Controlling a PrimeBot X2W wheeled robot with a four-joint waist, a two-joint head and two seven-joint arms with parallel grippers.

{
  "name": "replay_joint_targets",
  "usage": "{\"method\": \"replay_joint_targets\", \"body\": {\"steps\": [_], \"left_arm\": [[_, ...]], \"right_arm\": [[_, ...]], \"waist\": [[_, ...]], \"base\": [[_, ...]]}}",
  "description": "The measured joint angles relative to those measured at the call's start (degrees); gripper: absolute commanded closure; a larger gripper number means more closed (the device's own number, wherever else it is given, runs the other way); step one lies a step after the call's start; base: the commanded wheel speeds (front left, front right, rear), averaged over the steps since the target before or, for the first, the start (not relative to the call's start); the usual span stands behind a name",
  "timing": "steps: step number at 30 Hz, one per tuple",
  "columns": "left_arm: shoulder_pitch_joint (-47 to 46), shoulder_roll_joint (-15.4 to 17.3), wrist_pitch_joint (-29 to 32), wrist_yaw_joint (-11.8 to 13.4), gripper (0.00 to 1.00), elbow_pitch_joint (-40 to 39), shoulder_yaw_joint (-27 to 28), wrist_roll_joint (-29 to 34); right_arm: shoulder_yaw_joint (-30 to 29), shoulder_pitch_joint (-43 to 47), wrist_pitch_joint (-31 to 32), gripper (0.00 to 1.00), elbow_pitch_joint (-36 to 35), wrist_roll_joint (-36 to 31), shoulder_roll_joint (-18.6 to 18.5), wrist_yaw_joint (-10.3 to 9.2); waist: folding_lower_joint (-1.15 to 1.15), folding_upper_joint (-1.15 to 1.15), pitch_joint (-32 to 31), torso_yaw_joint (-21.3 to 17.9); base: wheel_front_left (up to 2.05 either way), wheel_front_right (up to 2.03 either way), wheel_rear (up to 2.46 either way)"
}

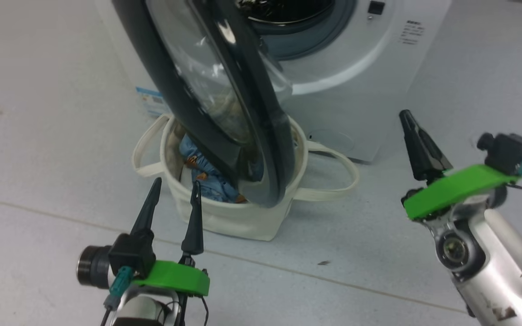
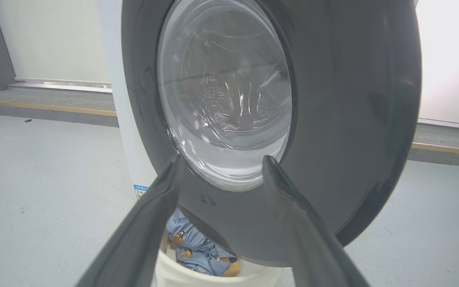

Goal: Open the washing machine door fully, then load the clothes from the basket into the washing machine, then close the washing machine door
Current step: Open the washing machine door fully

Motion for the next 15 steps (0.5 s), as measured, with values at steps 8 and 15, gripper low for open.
{"method": "replay_joint_targets", "body": {"steps": [8, 15], "left_arm": [[1.89, 0.01, 0.0, -0.54, 0.0, 0.56, 0.48, 0.41], [1.93, 0.03, 0.0, -0.79, 0.0, 0.49, 1.88, 1.4]], "right_arm": [[-5.48, 6.07, -6.26, 0.68, -1.46, -17.38, -0.83, 0.02], [-14.41, 14.34, -6.26, 0.0, -2.89, -29.55, 6.03, 0.02]], "waist": [[0.0, 0.0, -1.8, -3.52], [0.0, 0.0, -1.87, -5.4]], "base": [[0.0, 0.0, 0.0], [0.0, 0.0, 0.0]]}}
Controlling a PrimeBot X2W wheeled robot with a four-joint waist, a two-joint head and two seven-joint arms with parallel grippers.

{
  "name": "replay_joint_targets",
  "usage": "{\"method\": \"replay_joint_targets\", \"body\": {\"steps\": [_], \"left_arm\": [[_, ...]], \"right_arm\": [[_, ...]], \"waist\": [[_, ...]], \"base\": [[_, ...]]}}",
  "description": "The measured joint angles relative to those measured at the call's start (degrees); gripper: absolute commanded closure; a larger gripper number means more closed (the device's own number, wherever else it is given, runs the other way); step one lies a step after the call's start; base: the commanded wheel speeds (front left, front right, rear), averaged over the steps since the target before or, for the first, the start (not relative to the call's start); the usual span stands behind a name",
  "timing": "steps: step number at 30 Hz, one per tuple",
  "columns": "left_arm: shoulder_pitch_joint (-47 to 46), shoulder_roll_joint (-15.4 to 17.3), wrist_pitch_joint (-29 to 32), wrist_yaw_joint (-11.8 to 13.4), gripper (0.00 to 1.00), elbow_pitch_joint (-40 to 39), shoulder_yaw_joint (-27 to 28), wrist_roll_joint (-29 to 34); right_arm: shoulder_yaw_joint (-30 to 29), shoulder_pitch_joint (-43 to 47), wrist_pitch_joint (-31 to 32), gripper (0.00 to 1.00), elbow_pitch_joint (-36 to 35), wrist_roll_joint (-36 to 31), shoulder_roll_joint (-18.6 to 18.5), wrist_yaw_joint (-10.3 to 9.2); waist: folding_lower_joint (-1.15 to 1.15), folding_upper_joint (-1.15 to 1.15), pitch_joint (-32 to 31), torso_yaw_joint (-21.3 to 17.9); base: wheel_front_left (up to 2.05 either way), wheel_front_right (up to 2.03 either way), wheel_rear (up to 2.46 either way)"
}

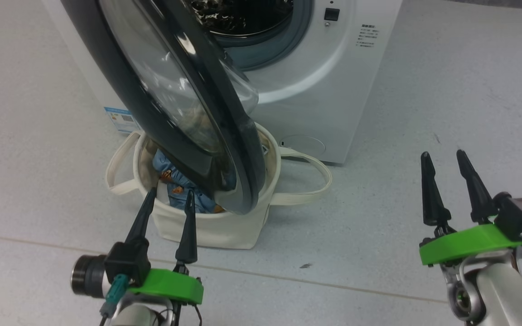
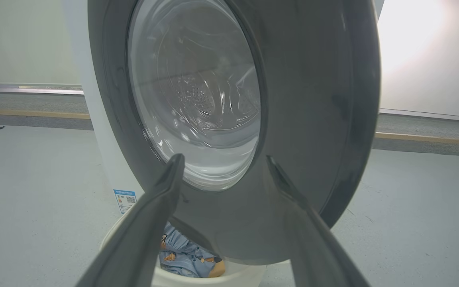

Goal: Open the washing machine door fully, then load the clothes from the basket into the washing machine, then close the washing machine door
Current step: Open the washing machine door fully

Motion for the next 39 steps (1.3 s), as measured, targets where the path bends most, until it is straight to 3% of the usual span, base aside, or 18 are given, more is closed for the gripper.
{"method": "replay_joint_targets", "body": {"steps": [8, 24, 29, 36, 37, 38, 39], "left_arm": [[0.01, -0.01, 0.0, -0.51, 0.0, -0.04, 0.31, 0.65], [0.02, 0.01, 0.0, -0.92, 0.0, -0.65, -0.21, 0.75], [-0.06, 0.05, 0.0, -0.92, 0.0, -5.41, -1.14, 1.7], [-3.26, 0.08, -0.42, -0.93, 0.01, -18.59, -7.78, 2.16], [-3.73, 0.09, -0.42, -1.03, 0.79, -19.5, -9.25, 2.2], [-4.03, 0.1, -0.42, -1.52, 1.0, -20.25, -10.59, 2.34], [-4.37, 0.1, -0.42, -1.85, 1.0, -20.61, -12.14, 2.42]], "right_arm": [[-1.74, 0.51, 0.0, 0.0, 0.01, -4.93, 3.76, 0.0], [-4.67, 0.48, 0.0, 0.0, -0.19, -7.54, 5.73, 0.0], [-5.04, 0.47, 0.0, 0.0, -0.02, -7.68, 6.2, 0.0], [-6.13, 0.39, 0.0, 0.0, 0.96, -7.68, 6.8, 0.0], [-6.19, 0.32, 0.0, 0.0, 1.09, -7.68, 6.98, 0.0], [-6.19, 0.23, 0.0, 0.0, 1.21, -7.68, 7.1, 0.0], [-6.17, 0.09, 0.0, 0.0, 1.27, -7.68, 7.15, 0.0]], "waist": [[0.0, 0.0, 0.55, -0.8], [0.0, 0.0, 0.01, 0.37], [0.0, 0.0, 0.29, 0.36], [0.0, 0.0, 0.82, 0.3], [0.0, 0.0, 0.94, 0.22], [0.0, 0.0, 1.05, 0.13], [0.0, 0.0, 1.19, 0.04]], "base": [[0.0, 0.0, 0.0], [0.0, 0.0, 0.0], [0.0, 0.0, 0.0], [0.0, 0.0, 0.0], [0.0, 0.0, 0.0], [0.0, 0.0, 0.0], [0.0, 0.0, 0.0]]}}
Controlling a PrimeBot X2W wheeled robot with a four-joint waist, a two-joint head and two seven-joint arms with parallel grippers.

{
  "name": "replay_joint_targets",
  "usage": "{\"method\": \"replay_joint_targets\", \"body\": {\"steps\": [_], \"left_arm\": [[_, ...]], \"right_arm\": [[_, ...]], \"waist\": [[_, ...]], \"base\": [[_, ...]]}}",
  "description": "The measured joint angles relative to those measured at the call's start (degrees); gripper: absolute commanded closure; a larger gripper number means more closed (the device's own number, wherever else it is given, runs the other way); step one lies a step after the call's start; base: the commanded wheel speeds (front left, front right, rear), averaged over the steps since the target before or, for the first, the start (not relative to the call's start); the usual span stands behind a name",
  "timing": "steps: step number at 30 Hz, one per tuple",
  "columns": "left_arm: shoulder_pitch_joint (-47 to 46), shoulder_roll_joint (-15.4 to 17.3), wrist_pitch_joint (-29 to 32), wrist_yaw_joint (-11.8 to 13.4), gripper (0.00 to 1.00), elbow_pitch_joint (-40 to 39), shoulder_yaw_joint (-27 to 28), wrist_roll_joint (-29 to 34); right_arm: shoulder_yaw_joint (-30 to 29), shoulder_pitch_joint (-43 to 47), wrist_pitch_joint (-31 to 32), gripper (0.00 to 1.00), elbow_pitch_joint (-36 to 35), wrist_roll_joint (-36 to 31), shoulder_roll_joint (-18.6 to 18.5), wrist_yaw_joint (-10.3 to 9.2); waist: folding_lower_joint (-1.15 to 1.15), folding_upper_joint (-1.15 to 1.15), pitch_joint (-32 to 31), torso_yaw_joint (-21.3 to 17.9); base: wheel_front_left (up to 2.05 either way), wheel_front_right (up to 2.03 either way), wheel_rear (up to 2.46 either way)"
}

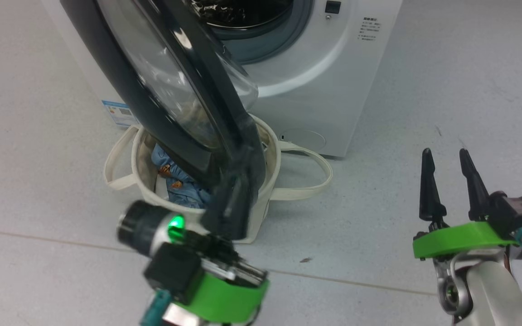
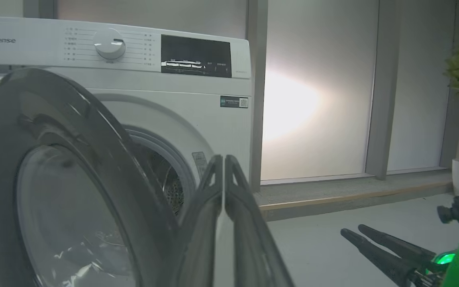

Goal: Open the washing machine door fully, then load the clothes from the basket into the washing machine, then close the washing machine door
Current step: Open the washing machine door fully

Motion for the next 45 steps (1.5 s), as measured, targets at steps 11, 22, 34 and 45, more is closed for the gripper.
{"method": "replay_joint_targets", "body": {"steps": [11, 22, 34, 45], "left_arm": [[-11.96, 0.15, 0.0, 0.67, 1.0, 17.03, -13.62, -4.39], [-18.98, 0.22, 0.0, 7.05, 1.0, 28.24, -14.85, -12.55], [-18.79, -0.33, 0.0, 8.49, 1.0, 28.22, -13.23, -13.03], [-14.87, -0.89, -0.08, 8.6, 1.0, 25.03, -12.55, -12.24]], "right_arm": [[1.16, -2.42, 0.0, 0.0, 0.86, 0.04, 0.44, 0.0], [1.03, -3.27, 0.0, 0.0, 2.56, 0.52, 0.59, 0.0], [1.99, -3.27, 0.0, 0.0, 3.05, 0.92, 0.56, 0.0], [3.03, -3.22, 0.0, 0.0, 3.78, 0.93, -0.08, 0.0]], "waist": [[0.0, 0.0, 2.08, -1.81], [0.0, 0.0, 3.33, -3.6], [0.0, 0.0, 2.97, -0.47], [0.0, 0.0, 2.73, 4.86]], "base": [[0.0, 0.0, 0.0], [0.0, 0.0, 0.0], [0.0, 0.0, 0.0], [0.0, 0.0, 0.0]]}}
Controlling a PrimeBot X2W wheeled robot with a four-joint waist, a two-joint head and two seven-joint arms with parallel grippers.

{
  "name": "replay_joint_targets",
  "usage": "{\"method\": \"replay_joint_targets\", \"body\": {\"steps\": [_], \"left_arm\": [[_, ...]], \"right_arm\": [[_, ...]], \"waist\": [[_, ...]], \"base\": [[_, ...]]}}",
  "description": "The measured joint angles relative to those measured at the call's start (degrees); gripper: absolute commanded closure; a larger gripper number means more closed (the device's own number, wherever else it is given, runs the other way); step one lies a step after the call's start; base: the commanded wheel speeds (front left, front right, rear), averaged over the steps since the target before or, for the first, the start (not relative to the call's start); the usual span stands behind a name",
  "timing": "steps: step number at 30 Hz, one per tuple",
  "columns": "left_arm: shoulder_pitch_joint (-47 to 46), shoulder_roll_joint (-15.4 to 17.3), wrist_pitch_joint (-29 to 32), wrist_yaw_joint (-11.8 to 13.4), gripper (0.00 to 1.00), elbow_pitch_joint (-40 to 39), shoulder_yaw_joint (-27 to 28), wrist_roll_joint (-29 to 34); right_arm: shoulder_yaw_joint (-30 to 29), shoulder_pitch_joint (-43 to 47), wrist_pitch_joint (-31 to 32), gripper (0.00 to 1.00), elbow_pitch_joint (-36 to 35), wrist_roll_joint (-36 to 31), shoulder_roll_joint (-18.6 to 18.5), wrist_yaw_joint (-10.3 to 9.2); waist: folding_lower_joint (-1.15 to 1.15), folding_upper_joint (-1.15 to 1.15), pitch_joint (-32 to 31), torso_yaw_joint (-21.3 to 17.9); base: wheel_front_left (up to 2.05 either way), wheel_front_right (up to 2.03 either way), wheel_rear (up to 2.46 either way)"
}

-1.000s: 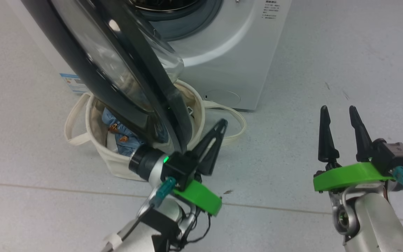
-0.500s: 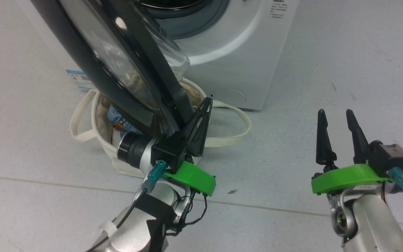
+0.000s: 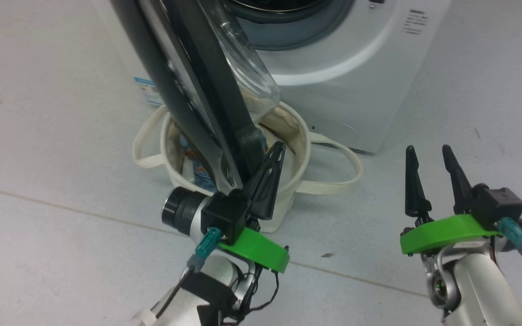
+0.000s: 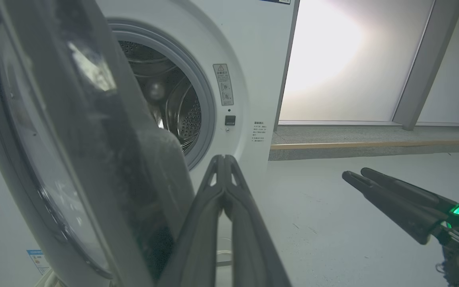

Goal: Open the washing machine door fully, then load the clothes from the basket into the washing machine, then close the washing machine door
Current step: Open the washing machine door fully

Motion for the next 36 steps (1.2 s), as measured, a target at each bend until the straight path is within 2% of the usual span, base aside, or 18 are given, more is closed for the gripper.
{"method": "replay_joint_targets", "body": {"steps": [8, 18, 28, 36], "left_arm": [[5.59, -0.07, 0.0, 0.36, 1.0, -1.92, 2.88, 1.42], [10.67, 0.87, 0.08, -0.7, 1.0, -0.78, 11.01, 3.34], [12.37, 0.88, 0.08, -3.91, 1.0, -0.74, 17.89, 4.32], [8.75, 0.7, -0.34, -5.21, 1.0, 3.53, 23.13, 4.83]], "right_arm": [[0.99, 0.23, 0.0, 0.0, 1.21, 0.32, -0.07, 0.0], [1.64, 2.34, 0.0, 0.0, 2.33, 0.52, 0.31, 0.0], [1.71, 2.82, 0.0, 0.0, 2.71, 0.48, 0.46, 0.0], [2.93, 2.78, 0.0, 0.0, 2.68, 0.41, -0.24, 0.0]], "waist": [[0.0, 0.0, -1.54, 6.43], [-0.01, 0.0, -4.77, 13.95], [-0.01, 0.0, -6.31, 17.82], [0.0, 0.0, -3.62, 18.78]], "base": [[0.0, 0.0, 0.0], [0.0, 0.0, 0.0], [0.0, 0.0, 0.0], [0.0, 0.0, 0.0]]}}
